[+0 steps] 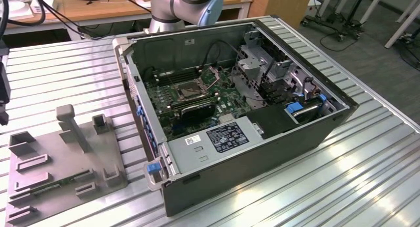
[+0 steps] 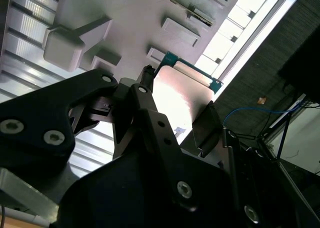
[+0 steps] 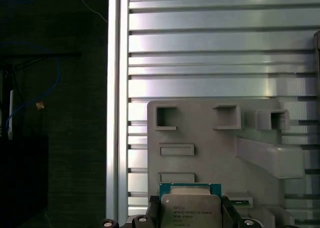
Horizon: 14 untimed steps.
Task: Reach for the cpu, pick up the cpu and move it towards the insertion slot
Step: 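Pick up the cpu and move it towards the insertion slot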
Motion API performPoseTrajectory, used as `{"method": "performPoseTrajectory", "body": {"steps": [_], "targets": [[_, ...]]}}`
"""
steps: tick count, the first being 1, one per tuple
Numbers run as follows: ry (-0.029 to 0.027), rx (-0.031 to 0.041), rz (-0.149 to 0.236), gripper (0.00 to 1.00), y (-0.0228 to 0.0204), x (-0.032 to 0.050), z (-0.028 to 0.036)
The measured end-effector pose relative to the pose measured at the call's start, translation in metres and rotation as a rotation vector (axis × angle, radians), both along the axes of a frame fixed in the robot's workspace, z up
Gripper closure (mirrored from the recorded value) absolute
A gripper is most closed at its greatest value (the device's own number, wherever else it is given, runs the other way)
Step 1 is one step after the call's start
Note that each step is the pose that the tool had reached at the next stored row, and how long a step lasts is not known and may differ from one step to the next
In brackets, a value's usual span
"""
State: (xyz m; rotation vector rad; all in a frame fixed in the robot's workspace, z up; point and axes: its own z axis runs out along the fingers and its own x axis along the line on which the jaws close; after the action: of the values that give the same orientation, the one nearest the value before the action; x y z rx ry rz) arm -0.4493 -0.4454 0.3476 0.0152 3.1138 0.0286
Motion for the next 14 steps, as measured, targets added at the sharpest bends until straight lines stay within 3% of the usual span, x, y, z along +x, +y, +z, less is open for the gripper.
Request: {"method": "performPoseTrajectory", "body": {"steps": [14], "targets": [[0.0001, 0.0, 0.0, 0.45, 0.0, 0.0006, 0.0035]]}}
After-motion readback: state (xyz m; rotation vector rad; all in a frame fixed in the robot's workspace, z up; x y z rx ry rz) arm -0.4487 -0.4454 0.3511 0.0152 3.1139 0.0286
